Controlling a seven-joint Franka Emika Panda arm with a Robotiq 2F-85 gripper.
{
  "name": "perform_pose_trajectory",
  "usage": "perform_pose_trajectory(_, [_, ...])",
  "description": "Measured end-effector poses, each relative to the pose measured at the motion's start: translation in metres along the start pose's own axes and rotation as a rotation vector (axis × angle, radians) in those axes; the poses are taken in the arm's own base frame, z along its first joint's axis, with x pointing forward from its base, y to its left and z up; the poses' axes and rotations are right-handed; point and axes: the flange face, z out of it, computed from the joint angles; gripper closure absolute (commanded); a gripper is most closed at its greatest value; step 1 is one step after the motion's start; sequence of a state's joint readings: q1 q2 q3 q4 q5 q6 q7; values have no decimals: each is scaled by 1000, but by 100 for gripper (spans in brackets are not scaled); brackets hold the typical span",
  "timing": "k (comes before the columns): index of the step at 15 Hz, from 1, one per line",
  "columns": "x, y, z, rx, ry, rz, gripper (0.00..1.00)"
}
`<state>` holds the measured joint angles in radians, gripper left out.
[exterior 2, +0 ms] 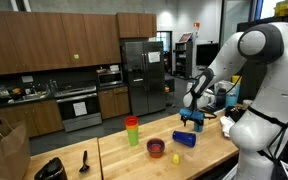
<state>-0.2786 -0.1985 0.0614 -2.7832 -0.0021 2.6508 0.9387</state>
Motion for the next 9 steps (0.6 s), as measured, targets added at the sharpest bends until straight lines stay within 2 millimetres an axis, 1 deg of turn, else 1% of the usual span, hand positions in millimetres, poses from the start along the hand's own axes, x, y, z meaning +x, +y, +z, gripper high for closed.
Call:
perform_pose_trajectory(4, [-13, -4, 43, -23, -27, 37, 0])
perform_pose_trajectory(5, [-13, -8, 46, -8, -19, 40, 0])
perform_pose_trajectory(7, [-14, -13, 48, 16, -7, 47, 26])
perform_pose_trajectory(9, [-15, -17, 48, 37, 3, 44, 35])
